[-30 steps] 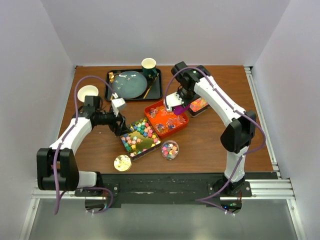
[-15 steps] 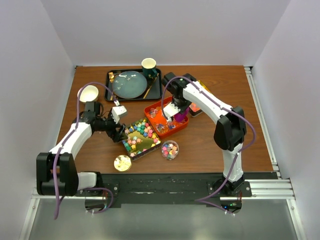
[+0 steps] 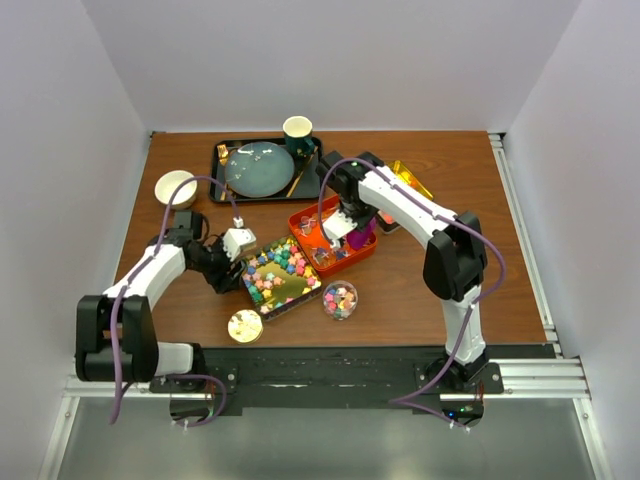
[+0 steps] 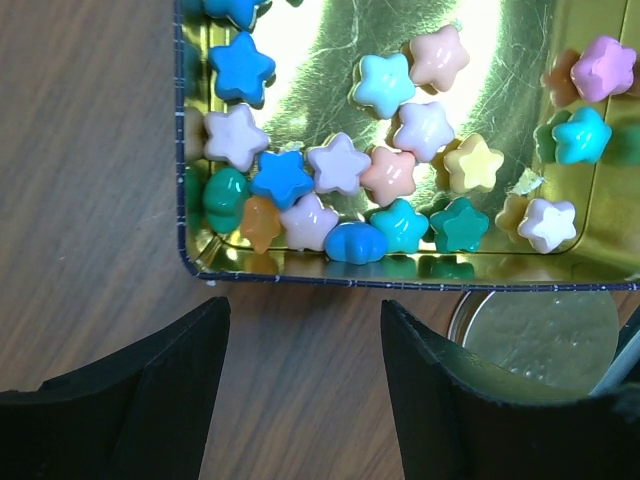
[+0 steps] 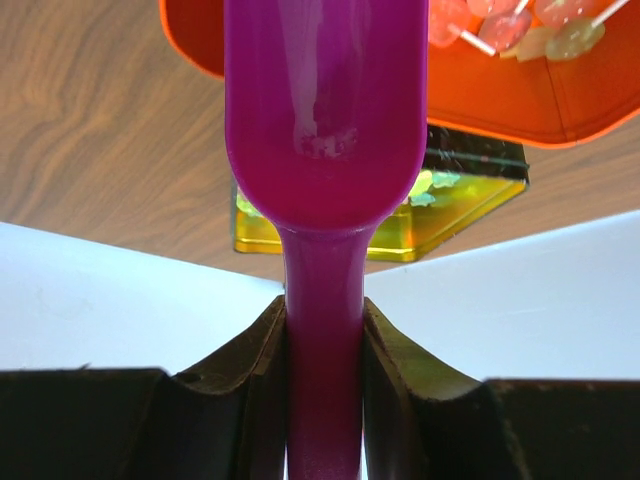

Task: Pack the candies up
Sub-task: Scoop the fake candies from the storage box.

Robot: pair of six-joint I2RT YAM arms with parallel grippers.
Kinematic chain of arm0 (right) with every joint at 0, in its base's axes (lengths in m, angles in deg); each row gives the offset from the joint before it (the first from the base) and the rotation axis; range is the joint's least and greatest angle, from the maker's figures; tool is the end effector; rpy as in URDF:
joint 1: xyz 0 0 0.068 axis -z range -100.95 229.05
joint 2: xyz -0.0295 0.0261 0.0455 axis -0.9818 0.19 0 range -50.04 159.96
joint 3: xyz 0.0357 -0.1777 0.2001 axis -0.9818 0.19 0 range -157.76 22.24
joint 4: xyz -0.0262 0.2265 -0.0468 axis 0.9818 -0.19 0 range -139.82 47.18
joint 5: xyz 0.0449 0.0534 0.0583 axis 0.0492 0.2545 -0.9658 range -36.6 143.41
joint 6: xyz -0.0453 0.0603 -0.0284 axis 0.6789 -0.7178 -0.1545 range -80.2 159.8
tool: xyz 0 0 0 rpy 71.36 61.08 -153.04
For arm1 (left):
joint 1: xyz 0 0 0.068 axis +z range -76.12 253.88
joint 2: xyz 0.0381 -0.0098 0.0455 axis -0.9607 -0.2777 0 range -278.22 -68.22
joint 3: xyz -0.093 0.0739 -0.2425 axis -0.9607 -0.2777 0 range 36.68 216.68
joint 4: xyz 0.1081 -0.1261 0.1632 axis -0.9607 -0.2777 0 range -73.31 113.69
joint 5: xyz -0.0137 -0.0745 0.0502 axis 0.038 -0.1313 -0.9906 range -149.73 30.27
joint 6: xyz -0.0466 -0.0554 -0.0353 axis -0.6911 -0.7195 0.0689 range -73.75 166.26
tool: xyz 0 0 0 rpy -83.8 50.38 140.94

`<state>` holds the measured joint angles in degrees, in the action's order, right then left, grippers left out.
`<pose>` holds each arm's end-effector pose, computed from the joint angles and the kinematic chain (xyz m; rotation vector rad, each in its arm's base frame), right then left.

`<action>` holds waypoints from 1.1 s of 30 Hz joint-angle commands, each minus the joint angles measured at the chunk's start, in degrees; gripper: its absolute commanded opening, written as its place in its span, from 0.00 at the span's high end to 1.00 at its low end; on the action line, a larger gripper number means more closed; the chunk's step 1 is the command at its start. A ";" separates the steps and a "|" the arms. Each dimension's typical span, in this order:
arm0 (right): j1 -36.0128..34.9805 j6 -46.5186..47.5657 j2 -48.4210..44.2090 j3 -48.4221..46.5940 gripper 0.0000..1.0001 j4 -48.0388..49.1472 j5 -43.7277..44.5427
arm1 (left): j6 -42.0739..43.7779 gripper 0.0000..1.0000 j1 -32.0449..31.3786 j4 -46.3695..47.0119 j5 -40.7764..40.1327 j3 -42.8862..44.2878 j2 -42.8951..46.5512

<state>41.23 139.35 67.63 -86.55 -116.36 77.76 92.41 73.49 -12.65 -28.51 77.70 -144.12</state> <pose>0.3180 0.2104 0.2347 2.7475 -1.1175 0.6499 0.2091 -0.0375 0.1671 1.1332 2.3316 -0.5000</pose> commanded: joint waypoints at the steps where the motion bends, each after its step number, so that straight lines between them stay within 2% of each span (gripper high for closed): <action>1: -0.32 -3.13 1.77 -3.00 1.00 -9.68 -1.23 | 2.80 0.32 0.38 1.00 5.15 -0.06 -1.97; 10: -1.20 -8.40 3.18 -2.03 1.00 -10.57 -2.56 | 3.60 0.32 0.38 1.45 10.96 1.43 -6.54; 22: -4.27 -11.74 5.90 -1.51 1.00 -9.96 -4.50 | 0.79 0.31 0.38 1.97 13.25 1.79 -7.51; 28: -5.33 -17.36 11.17 -7.82 1.00 -11.19 -7.22 | -1.06 0.31 0.38 2.94 14.22 1.61 -7.25; 33: -5.24 -25.45 17.24 -16.26 1.00 -16.28 -14.15 | -1.50 0.31 0.38 3.03 13.95 1.79 -6.98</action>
<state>36.46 122.14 82.05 -96.15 -121.02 72.08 92.32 73.87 -12.50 -19.46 77.72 -151.71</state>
